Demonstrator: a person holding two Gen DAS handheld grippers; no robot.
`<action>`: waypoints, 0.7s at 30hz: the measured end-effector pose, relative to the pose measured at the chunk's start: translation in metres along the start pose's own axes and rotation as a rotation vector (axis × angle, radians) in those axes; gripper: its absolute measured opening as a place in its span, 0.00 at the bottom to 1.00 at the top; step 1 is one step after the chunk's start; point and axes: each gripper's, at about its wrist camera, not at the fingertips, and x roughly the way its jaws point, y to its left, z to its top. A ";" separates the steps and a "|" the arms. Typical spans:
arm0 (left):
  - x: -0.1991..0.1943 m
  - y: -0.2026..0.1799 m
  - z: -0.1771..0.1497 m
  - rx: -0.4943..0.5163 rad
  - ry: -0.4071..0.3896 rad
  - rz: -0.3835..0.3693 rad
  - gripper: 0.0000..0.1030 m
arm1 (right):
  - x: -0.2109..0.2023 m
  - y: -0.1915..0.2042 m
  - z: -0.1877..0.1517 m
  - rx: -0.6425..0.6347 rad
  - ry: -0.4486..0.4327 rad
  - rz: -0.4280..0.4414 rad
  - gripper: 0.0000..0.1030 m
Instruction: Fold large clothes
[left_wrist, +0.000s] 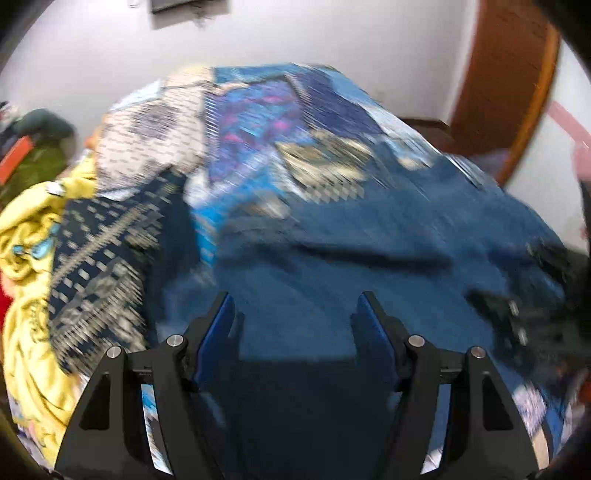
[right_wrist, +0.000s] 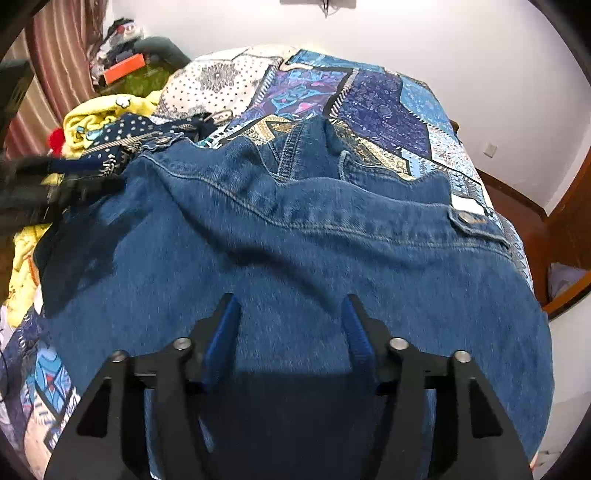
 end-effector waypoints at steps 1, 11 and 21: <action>0.000 -0.009 -0.009 0.019 0.016 -0.016 0.66 | -0.003 -0.004 -0.002 0.010 0.001 -0.008 0.68; -0.013 -0.005 -0.058 -0.036 -0.018 0.020 0.80 | -0.042 -0.058 -0.047 0.056 0.034 -0.109 0.72; -0.045 0.015 -0.085 -0.117 -0.088 0.125 0.80 | -0.084 -0.095 -0.085 0.145 -0.010 -0.252 0.72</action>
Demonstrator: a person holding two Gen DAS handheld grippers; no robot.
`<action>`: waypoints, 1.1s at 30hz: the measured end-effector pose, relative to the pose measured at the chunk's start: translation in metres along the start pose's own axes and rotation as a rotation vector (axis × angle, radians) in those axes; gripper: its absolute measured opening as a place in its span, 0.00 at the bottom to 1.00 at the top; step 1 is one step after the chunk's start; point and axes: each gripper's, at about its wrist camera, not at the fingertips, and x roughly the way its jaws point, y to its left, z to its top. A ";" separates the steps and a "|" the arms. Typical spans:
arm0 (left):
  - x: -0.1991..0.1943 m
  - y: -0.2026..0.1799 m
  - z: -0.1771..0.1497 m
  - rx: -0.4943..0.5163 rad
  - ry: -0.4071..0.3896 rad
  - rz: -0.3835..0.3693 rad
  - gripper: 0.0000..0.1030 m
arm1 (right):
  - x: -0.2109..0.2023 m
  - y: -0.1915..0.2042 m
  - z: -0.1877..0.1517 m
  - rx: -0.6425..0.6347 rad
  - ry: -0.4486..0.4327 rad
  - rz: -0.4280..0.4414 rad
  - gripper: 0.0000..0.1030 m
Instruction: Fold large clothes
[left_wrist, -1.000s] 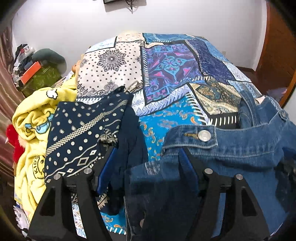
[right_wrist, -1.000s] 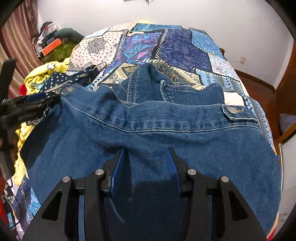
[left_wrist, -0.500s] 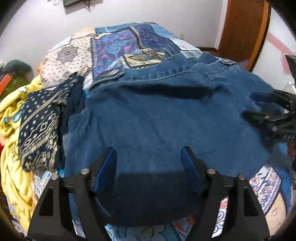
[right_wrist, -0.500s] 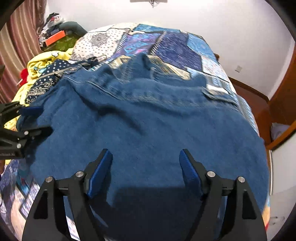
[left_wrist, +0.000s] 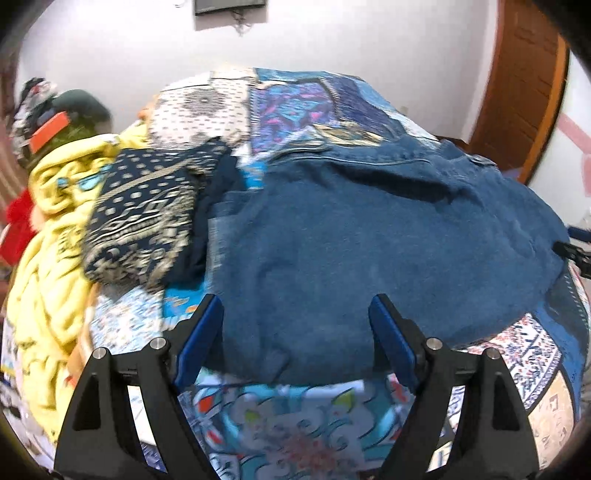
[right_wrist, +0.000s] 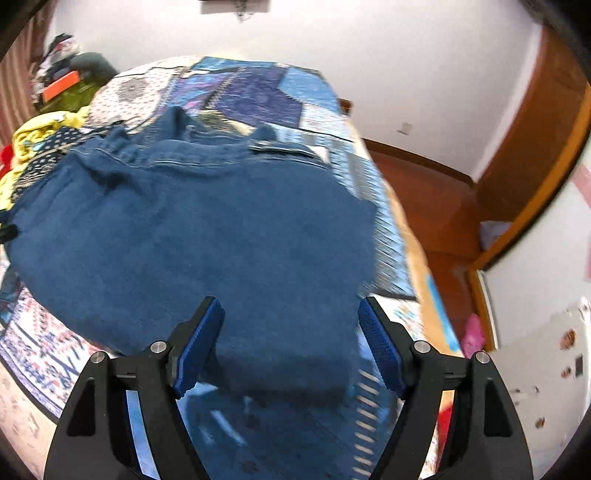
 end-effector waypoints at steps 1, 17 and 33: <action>-0.003 0.004 -0.003 -0.008 -0.007 0.034 0.80 | 0.001 -0.006 -0.002 0.020 0.003 0.016 0.72; -0.038 0.016 -0.027 -0.124 -0.058 0.036 0.80 | -0.003 -0.008 0.009 0.185 0.016 0.111 0.80; 0.017 0.008 -0.039 -0.422 0.132 -0.413 0.80 | 0.033 0.083 0.032 0.022 0.048 0.233 0.80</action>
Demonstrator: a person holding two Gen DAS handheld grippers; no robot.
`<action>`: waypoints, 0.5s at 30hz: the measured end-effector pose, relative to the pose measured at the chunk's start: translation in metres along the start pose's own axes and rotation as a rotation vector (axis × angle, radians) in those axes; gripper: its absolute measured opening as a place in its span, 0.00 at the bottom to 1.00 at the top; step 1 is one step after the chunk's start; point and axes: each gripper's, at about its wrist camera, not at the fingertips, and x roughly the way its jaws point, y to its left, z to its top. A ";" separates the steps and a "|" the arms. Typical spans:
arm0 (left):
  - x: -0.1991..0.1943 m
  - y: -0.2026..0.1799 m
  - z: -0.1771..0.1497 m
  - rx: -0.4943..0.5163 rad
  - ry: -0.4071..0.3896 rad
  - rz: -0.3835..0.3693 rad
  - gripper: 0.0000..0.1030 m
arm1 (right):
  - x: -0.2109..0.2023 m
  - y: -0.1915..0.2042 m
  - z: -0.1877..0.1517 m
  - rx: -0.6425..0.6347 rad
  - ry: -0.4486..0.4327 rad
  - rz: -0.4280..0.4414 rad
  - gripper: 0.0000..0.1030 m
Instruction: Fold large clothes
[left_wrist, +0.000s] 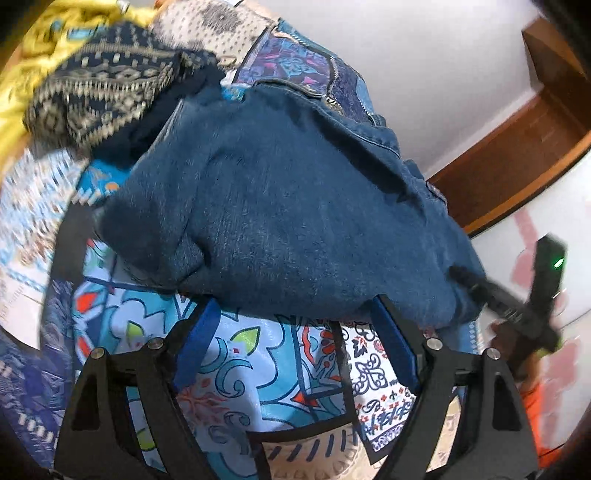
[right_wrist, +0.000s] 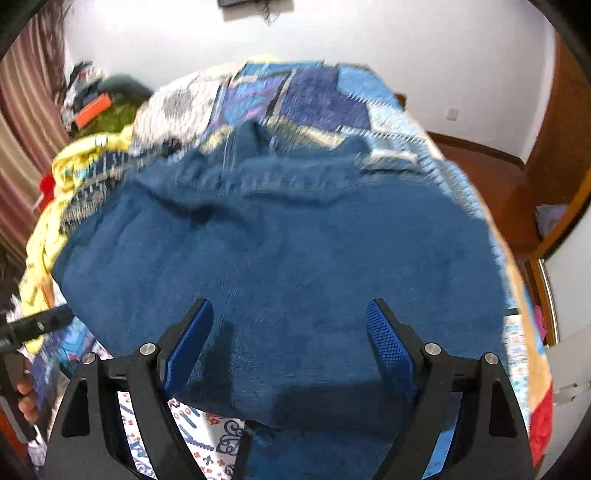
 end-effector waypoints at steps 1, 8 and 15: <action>0.001 0.004 0.002 -0.027 -0.005 -0.028 0.80 | 0.004 0.002 -0.002 -0.002 0.007 -0.006 0.80; 0.011 0.030 0.016 -0.166 -0.027 -0.162 0.80 | 0.005 -0.003 -0.008 0.003 -0.024 0.011 0.81; 0.026 0.033 0.039 -0.199 -0.066 -0.103 0.81 | 0.006 0.002 -0.009 -0.002 -0.027 0.000 0.81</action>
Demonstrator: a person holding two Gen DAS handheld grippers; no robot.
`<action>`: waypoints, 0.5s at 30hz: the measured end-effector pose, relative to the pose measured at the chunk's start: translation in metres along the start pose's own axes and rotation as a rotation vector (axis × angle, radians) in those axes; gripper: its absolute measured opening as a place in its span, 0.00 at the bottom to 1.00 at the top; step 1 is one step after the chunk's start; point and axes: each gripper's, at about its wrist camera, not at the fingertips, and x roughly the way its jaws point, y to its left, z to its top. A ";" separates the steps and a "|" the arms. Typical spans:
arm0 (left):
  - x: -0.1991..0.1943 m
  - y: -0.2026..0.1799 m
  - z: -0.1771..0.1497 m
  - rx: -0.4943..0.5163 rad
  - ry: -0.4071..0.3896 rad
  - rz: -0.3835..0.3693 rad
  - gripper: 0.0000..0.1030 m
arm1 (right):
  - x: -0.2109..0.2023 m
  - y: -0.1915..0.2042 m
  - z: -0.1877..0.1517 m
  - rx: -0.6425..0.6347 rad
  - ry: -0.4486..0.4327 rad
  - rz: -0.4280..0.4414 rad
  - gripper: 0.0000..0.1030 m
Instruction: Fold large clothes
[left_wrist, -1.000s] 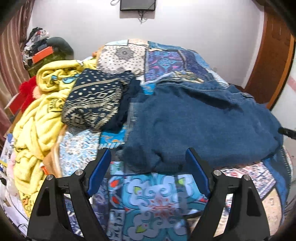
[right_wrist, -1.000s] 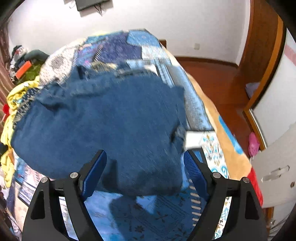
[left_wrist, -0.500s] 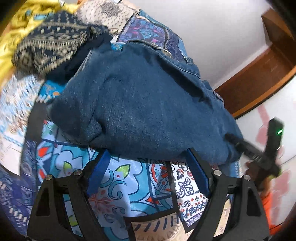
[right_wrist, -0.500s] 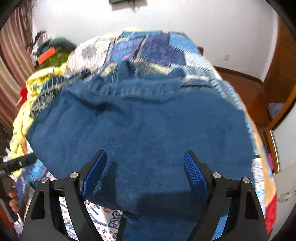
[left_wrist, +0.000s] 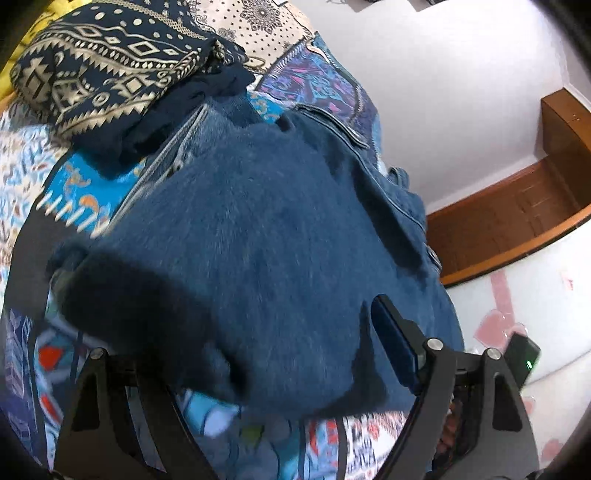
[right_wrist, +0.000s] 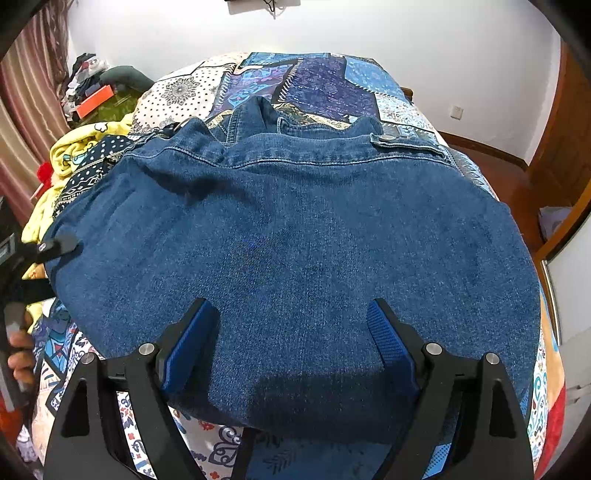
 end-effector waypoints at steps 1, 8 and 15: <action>0.003 0.000 0.003 -0.020 -0.015 0.011 0.81 | 0.000 0.001 0.000 0.002 0.003 0.000 0.81; 0.003 0.005 0.011 -0.190 -0.151 0.102 0.57 | -0.003 0.004 0.004 0.013 0.054 -0.006 0.81; -0.048 -0.009 0.006 -0.186 -0.292 0.075 0.19 | -0.017 0.007 0.008 0.037 0.115 0.063 0.81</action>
